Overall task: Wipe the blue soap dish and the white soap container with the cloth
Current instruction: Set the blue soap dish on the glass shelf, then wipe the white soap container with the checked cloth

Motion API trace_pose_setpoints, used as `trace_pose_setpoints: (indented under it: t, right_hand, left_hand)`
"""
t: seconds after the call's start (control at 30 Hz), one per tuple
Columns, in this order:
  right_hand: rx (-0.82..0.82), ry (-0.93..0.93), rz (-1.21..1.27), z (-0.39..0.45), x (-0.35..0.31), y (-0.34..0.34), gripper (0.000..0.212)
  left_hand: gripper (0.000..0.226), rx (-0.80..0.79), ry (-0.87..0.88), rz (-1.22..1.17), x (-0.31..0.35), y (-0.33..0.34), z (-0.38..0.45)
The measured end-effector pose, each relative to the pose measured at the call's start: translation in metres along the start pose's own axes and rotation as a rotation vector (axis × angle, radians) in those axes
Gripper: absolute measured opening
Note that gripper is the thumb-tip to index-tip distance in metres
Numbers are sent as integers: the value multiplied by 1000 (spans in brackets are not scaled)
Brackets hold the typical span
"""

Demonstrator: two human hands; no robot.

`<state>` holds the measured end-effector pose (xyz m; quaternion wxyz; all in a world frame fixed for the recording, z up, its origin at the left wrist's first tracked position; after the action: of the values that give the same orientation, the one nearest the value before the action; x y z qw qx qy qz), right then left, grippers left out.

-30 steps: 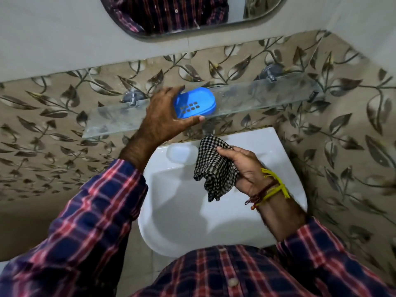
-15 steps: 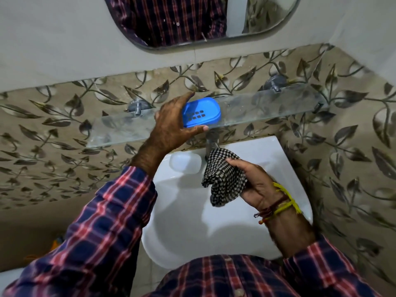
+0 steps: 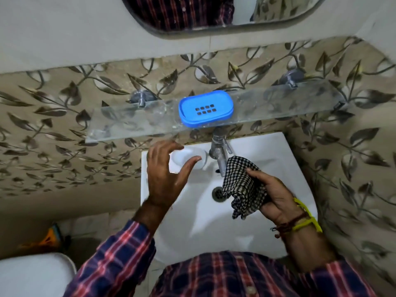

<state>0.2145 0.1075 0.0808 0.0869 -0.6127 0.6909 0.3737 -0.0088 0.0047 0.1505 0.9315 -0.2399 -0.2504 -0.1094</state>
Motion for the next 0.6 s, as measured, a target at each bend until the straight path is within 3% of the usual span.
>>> trace_pose_setpoints:
  t: [0.07,0.13,0.23,0.4,0.5,0.6]
  right_hand:
    - [21,-10,-26,1,4,-1,42]
    - [32,-19,-54,3,9,-2,42]
    - [34,-6,-95,5,14,-2,41]
    - [51,-31,-98,10,8,-6,37]
    - [64,-35,-88,12,6,-12,35]
    - [83,-53,-78,14,6,-18,34]
  left_hand:
    - [35,-150,-343,-46,-44,18,-31]
    - [48,-332,-718,-46,-93,37,-53]
    - [75,-512,-1001,-46,-140,58,-65]
    - [52,-580,-1101,121,-177,87,-58]
    - [19,-549,-1056,220,-174,93,-56]
    - [5,-464,-965,147,-151,87,-64]
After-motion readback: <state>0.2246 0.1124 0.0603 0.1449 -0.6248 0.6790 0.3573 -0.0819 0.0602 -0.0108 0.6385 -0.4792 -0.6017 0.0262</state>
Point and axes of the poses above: each hand's wrist, its own z-axis towards the middle knuckle, its own y-axis out of the palm, x = y × z, the point moved 6 cm from there along z, towards the middle knuckle, and after that the axes turned 1 degree about z, right-handed, at the moved point
